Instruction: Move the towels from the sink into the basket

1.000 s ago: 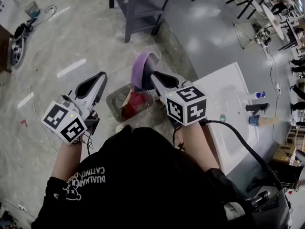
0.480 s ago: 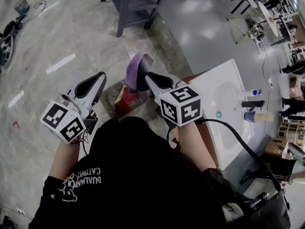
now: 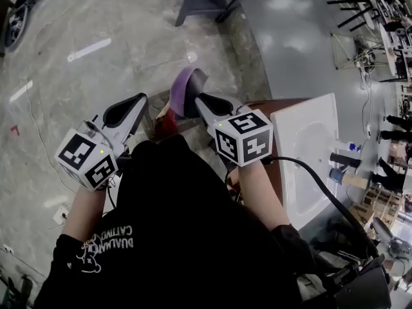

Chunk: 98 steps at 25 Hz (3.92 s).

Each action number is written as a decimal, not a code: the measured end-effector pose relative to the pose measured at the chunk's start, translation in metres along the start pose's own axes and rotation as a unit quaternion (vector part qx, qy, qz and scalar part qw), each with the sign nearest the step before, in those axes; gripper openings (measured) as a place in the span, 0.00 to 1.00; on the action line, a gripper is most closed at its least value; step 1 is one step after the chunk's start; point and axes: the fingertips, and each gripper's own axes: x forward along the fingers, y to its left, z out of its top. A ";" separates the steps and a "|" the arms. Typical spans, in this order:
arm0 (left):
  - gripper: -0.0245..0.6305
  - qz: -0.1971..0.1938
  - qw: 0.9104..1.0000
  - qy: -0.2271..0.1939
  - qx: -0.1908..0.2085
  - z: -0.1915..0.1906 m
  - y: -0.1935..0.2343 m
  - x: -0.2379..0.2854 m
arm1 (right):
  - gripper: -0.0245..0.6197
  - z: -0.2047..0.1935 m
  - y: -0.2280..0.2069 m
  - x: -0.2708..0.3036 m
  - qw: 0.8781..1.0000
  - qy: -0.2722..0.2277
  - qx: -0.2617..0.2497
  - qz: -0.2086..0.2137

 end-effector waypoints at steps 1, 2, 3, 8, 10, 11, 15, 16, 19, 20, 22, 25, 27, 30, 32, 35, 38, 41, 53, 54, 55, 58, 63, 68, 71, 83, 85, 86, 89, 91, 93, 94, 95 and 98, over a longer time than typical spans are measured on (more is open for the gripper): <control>0.04 0.008 1.000 0.003 -0.005 -0.005 0.003 0.000 | 0.10 -0.004 0.000 0.007 1.000 0.008 -0.002 0.009; 0.04 0.015 1.000 0.007 -0.011 -0.010 0.006 0.001 | 0.10 -0.010 -0.001 0.015 1.000 0.017 -0.004 0.016; 0.04 0.020 1.000 0.013 -0.017 -0.017 0.009 0.004 | 0.10 -0.017 -0.003 0.023 0.999 0.027 -0.004 0.023; 0.04 0.047 0.998 0.035 -0.034 -0.066 0.023 0.028 | 0.10 -0.057 -0.024 0.060 0.997 0.057 0.019 0.058; 0.04 0.051 0.997 0.032 -0.043 -0.088 0.025 0.037 | 0.10 -0.077 -0.033 0.075 0.994 0.073 0.032 0.072; 0.04 0.052 0.997 0.033 -0.045 -0.099 0.026 0.042 | 0.10 -0.089 -0.036 0.083 0.992 0.085 0.037 0.080; 0.04 0.083 0.993 0.065 -0.050 -0.159 0.045 0.057 | 0.10 -0.146 -0.053 0.126 0.983 0.146 0.042 0.106; 0.04 0.091 0.992 0.073 -0.054 -0.175 0.052 0.060 | 0.10 -0.160 -0.058 0.138 0.980 0.157 0.042 0.111; 0.04 0.116 0.986 0.091 -0.073 -0.224 0.073 0.068 | 0.10 -0.204 -0.078 0.174 0.975 0.187 0.048 0.112; 0.04 0.125 0.984 0.096 -0.081 -0.241 0.079 0.071 | 0.10 -0.221 -0.086 0.185 0.973 0.196 0.051 0.108; 0.04 0.140 0.980 0.105 -0.099 -0.277 0.091 0.074 | 0.10 -0.257 -0.102 0.209 0.970 0.211 0.063 0.100; 0.04 0.152 0.974 0.111 -0.122 -0.324 0.107 0.079 | 0.10 -0.311 -0.122 0.244 0.966 0.230 0.088 0.083; 0.04 0.158 0.973 0.108 -0.126 -0.348 0.121 0.083 | 0.10 -0.338 -0.135 0.266 0.965 0.232 0.102 0.068; 0.04 0.163 0.973 0.103 -0.125 -0.374 0.139 0.092 | 0.10 -0.367 -0.150 0.293 0.966 0.221 0.122 0.052; 0.04 0.163 0.974 0.103 -0.123 -0.386 0.144 0.095 | 0.10 -0.380 -0.159 0.304 0.968 0.202 0.145 0.042; 0.04 0.168 0.972 0.106 -0.126 -0.400 0.149 0.093 | 0.11 -0.393 -0.168 0.316 0.970 0.179 0.162 0.025; 0.04 0.175 0.969 0.106 -0.137 -0.404 0.151 0.088 | 0.11 -0.400 -0.173 0.319 0.969 0.181 0.167 0.011; 0.04 0.169 0.969 0.104 -0.146 -0.397 0.140 0.092 | 0.12 -0.405 -0.174 0.312 0.963 0.200 0.180 0.012; 0.04 0.103 0.984 0.084 -0.115 -0.248 0.052 0.117 | 0.04 -0.241 -0.141 0.193 0.978 0.046 0.197 0.041; 0.04 0.093 0.987 0.071 -0.106 -0.222 0.041 0.122 | 0.04 -0.209 -0.134 0.172 0.981 0.012 0.186 0.054; 0.04 0.082 0.990 0.057 -0.096 -0.195 0.030 0.127 | 0.04 -0.176 -0.128 0.149 0.982 -0.021 0.175 0.066; 0.04 0.039 0.997 0.019 -0.057 -0.114 -0.004 0.140 | 0.04 -0.082 -0.114 0.073 0.978 -0.125 0.146 0.081; 0.04 -0.060 0.998 -0.012 0.003 -0.001 -0.070 0.147 | 0.04 0.040 -0.106 -0.056 0.954 -0.279 0.104 0.029; 0.04 -0.128 0.986 -0.061 0.083 0.087 -0.126 0.124 | 0.04 0.098 -0.091 -0.160 0.924 -0.366 0.109 -0.014; 0.04 -0.162 0.978 -0.082 0.106 0.116 -0.156 0.106 | 0.04 0.106 -0.078 -0.214 0.916 -0.385 0.088 -0.066; 0.04 -0.277 0.949 -0.081 0.129 0.139 -0.219 0.078 | 0.04 0.066 -0.039 -0.283 0.896 -0.382 0.088 -0.210; 0.04 -0.288 0.946 -0.079 0.129 0.139 -0.223 0.076 | 0.04 0.059 -0.036 -0.284 0.894 -0.377 0.091 -0.225; 0.04 -0.292 0.944 -0.079 0.128 0.139 -0.224 0.074 | 0.04 0.057 -0.035 -0.286 0.893 -0.375 0.090 -0.232; 0.04 -0.302 0.941 -0.085 0.126 0.142 -0.228 0.066 | 0.04 0.053 -0.030 -0.291 0.891 -0.371 0.088 -0.246; 0.04 -0.304 0.940 -0.085 0.129 0.143 -0.229 0.061 | 0.04 0.053 -0.027 -0.294 0.890 -0.370 0.087 -0.252; 0.04 -0.304 0.940 -0.085 0.128 0.144 -0.229 0.058 | 0.04 0.054 -0.024 -0.296 0.890 -0.367 0.084 -0.257; 0.04 -0.304 0.940 -0.086 0.127 0.145 -0.228 0.057 | 0.04 0.054 -0.024 -0.296 0.890 -0.365 0.081 -0.260; 0.04 -0.304 0.940 -0.087 0.127 0.145 -0.226 0.056 | 0.04 0.055 -0.023 -0.295 0.890 -0.364 0.078 -0.262; 0.04 -0.303 0.939 -0.096 0.130 0.146 -0.223 0.054 | 0.04 0.055 -0.023 -0.292 0.890 -0.364 0.076 -0.264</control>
